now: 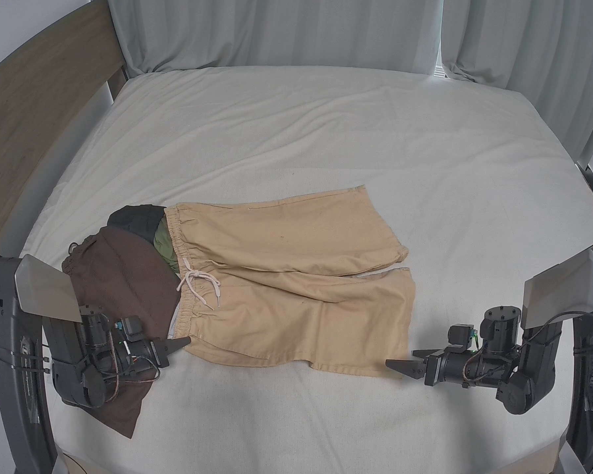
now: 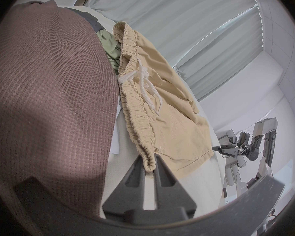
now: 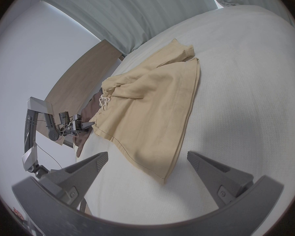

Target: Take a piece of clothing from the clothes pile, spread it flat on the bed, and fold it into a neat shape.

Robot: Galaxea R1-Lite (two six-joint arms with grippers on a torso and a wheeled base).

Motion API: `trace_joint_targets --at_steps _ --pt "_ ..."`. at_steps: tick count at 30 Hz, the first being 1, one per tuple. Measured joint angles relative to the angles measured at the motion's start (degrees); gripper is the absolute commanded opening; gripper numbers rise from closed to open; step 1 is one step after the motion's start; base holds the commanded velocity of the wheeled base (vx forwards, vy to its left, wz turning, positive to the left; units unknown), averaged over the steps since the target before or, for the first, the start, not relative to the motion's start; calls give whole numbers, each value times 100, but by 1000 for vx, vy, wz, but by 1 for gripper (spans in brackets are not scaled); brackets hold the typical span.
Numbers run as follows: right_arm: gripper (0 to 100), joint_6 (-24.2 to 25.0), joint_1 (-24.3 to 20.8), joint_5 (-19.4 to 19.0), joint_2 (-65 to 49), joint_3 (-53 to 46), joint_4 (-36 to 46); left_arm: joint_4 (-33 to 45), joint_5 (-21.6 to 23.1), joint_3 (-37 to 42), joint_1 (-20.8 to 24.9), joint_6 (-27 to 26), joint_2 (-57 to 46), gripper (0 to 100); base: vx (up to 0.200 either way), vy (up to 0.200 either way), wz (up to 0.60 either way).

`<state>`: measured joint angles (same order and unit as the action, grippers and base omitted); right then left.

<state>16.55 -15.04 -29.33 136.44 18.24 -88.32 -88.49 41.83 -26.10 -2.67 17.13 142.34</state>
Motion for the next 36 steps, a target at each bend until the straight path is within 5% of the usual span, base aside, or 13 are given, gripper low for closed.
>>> trace_joint_targets --at_steps 36 --pt "100 41 232 -417 621 483 -48 0 5 -39 -5 -5 90 0 0 0 0"
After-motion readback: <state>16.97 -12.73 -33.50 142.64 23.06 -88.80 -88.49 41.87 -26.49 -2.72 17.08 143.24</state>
